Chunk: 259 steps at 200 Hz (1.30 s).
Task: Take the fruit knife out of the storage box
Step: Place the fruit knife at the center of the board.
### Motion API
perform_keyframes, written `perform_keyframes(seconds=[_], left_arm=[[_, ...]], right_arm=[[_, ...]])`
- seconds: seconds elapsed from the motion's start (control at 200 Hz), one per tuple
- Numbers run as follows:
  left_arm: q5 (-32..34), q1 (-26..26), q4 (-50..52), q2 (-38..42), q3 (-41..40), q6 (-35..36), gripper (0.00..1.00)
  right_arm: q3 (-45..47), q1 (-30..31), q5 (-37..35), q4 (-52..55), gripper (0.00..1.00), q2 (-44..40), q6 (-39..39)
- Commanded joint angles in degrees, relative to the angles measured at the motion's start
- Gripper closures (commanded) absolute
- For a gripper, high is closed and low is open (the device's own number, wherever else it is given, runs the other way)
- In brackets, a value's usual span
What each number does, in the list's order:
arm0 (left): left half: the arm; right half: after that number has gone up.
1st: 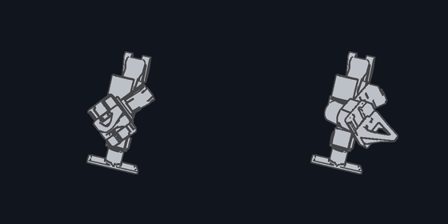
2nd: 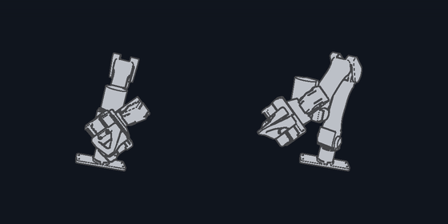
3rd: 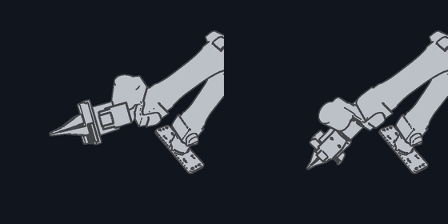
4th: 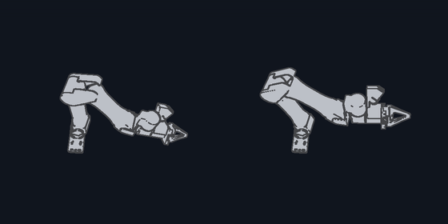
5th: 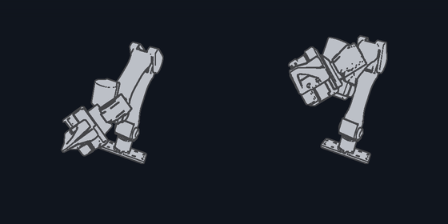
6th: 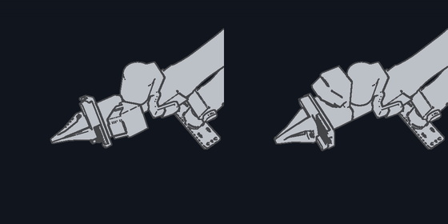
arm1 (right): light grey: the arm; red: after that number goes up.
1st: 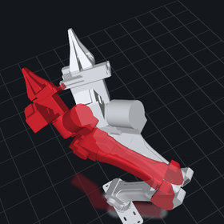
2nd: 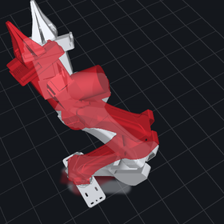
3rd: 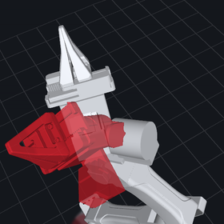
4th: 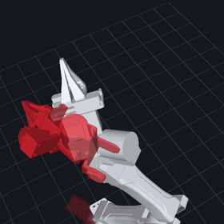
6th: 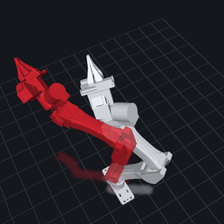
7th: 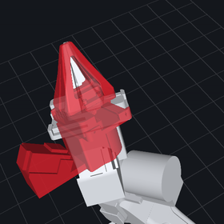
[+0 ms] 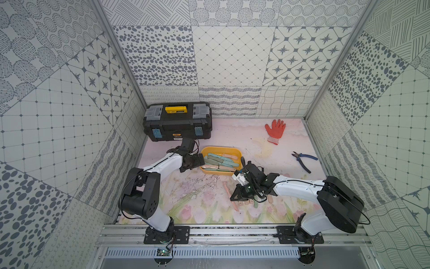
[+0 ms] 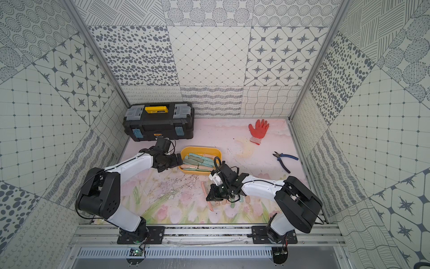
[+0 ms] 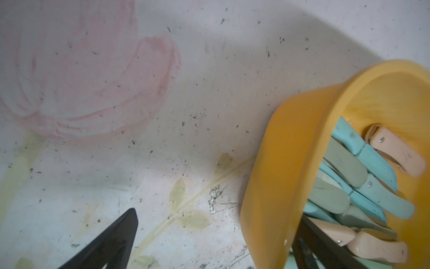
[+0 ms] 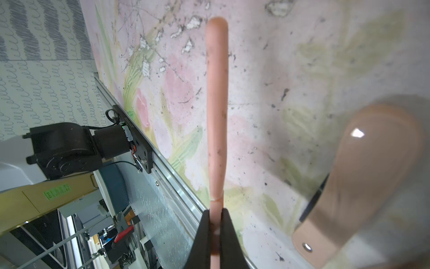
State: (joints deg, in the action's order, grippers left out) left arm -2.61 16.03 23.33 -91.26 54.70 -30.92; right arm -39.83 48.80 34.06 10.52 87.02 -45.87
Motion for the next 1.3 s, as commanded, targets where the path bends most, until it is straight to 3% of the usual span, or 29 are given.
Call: perform_keyframes(seconds=[0.0,0.55,0.865,1.106,1.291], left_arm=[[-0.45,-0.12,-0.04,0.27,0.44,0.02,0.01],[-0.2,-0.15,0.05,0.01,0.45,0.09,0.01],[-0.27,-0.13,-0.12,-0.58,0.63,0.16,0.01],[-0.11,-0.12,-0.11,-0.55,0.76,0.16,0.01],[-0.11,-0.14,0.05,-0.44,0.66,0.16,0.01]], right_arm=[[1.48,0.22,-0.77,-6.18,1.0,1.56,-5.98],[2.06,0.28,-9.54,0.85,0.96,2.75,-10.38],[1.29,0.43,-9.35,3.64,0.8,3.73,-9.47],[0.52,0.58,-9.05,4.01,0.77,2.92,-8.81],[-3.35,0.62,-11.12,11.05,0.7,-1.73,-5.86]])
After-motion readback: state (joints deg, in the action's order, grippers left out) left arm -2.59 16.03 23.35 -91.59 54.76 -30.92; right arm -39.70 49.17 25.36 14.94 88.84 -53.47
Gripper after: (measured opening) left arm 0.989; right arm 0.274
